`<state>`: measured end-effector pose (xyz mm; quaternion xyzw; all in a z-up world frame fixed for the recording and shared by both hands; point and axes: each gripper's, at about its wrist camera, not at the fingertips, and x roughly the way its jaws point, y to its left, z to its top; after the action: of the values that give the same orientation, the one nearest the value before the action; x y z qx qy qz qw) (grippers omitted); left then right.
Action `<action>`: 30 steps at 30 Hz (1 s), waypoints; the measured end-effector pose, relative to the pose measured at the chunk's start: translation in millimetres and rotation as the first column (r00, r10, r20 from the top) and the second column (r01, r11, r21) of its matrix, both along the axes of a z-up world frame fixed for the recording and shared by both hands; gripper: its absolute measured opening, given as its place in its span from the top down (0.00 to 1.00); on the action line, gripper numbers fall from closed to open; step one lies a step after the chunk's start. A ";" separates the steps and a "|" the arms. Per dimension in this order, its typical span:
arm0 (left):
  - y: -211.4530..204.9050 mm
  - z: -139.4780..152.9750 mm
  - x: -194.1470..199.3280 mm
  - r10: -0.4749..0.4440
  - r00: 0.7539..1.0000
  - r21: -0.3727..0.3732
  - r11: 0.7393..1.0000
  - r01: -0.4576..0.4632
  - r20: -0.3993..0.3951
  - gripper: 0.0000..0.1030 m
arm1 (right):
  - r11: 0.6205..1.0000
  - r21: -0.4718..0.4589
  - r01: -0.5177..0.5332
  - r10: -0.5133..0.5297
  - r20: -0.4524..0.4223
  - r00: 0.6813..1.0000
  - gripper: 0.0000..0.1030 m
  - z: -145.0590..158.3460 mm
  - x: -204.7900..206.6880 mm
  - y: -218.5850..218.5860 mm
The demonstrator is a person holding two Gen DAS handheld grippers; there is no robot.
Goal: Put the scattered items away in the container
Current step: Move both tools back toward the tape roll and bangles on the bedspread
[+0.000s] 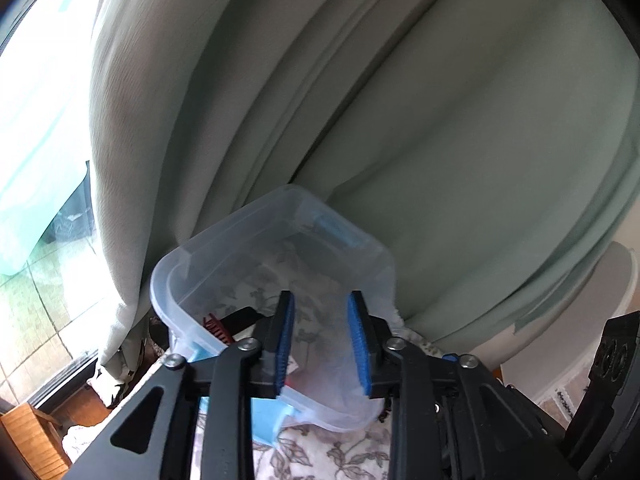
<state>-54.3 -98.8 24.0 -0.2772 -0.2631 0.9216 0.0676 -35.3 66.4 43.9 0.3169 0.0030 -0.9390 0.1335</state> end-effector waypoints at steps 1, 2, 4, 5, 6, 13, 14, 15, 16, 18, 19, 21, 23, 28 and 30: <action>4.3 4.1 1.7 -0.007 1.000 -0.005 1.000 0.007 -0.008 0.69 | 1.000 -0.006 0.006 -0.006 -0.009 1.000 0.46 4.7 3.7 4.3; 9.2 8.1 3.2 -0.014 1.000 -0.010 1.000 0.014 -0.017 0.69 | 1.000 -0.010 0.011 -0.011 -0.016 1.000 0.46 7.9 5.7 7.0; 17.5 17.5 8.7 -0.031 0.999 -0.022 0.999 0.030 -0.034 0.69 | 0.999 -0.023 0.025 -0.026 -0.035 0.999 0.46 16.4 14.8 16.1; 20.9 23.5 13.9 -0.041 0.998 -0.028 0.999 0.040 -0.043 0.69 | 0.999 -0.028 0.032 -0.033 -0.043 0.999 0.46 20.5 20.0 20.3; 24.4 28.7 17.5 -0.050 0.997 -0.033 0.998 0.049 -0.051 0.69 | 0.999 -0.034 0.039 -0.040 -0.051 0.998 0.46 23.8 24.1 24.5; 58.1 54.3 31.4 -0.114 0.989 -0.076 0.991 0.107 -0.097 0.68 | 0.993 -0.077 0.089 -0.096 -0.098 0.991 0.46 44.3 49.7 54.9; 62.5 58.5 35.3 -0.123 0.987 -0.083 0.990 0.115 -0.105 0.68 | 0.992 -0.084 0.096 -0.105 -0.104 0.989 0.46 46.9 53.3 59.5; 67.1 62.6 38.9 -0.133 0.985 -0.090 0.988 0.123 -0.111 0.67 | 0.991 -0.090 0.103 -0.112 -0.109 0.988 0.46 49.1 57.0 63.9; 71.6 65.3 40.9 -0.141 0.983 -0.097 0.987 0.130 -0.116 0.67 | 0.989 -0.096 0.109 -0.119 -0.114 0.986 0.46 51.1 60.7 68.2; 79.9 69.7 43.7 -0.154 0.980 -0.110 0.984 0.140 -0.124 0.63 | 0.987 -0.108 0.120 -0.133 -0.124 0.983 0.46 55.1 68.0 76.7; 83.6 72.3 46.3 -0.160 0.979 -0.116 0.983 0.146 -0.128 0.60 | 0.985 -0.114 0.126 -0.140 -0.128 0.982 0.46 57.1 71.7 81.0; 91.1 77.2 51.9 -0.175 0.975 -0.129 0.979 0.158 -0.136 0.59 | 0.983 -0.125 0.137 -0.154 -0.137 0.979 0.46 60.9 78.4 88.7; 99.8 81.8 57.3 -0.196 0.970 -0.146 0.974 0.176 -0.140 0.59 | 0.979 -0.136 0.150 -0.169 -0.143 0.975 0.46 65.0 85.8 95.2; 118.1 91.0 67.5 -0.234 0.961 -0.177 0.962 0.207 -0.148 0.57 | 0.968 -0.167 0.184 -0.210 -0.152 0.966 0.46 70.7 98.8 115.3; 125.5 94.9 71.8 -0.249 0.957 -0.189 0.957 0.220 -0.151 0.56 | 0.964 -0.178 0.195 -0.223 -0.154 0.963 0.46 72.0 101.8 122.4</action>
<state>17.5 26.7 118.9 -0.2301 -0.1416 0.9467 0.1755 66.5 188.8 115.9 0.2210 -0.0951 -0.9689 0.0579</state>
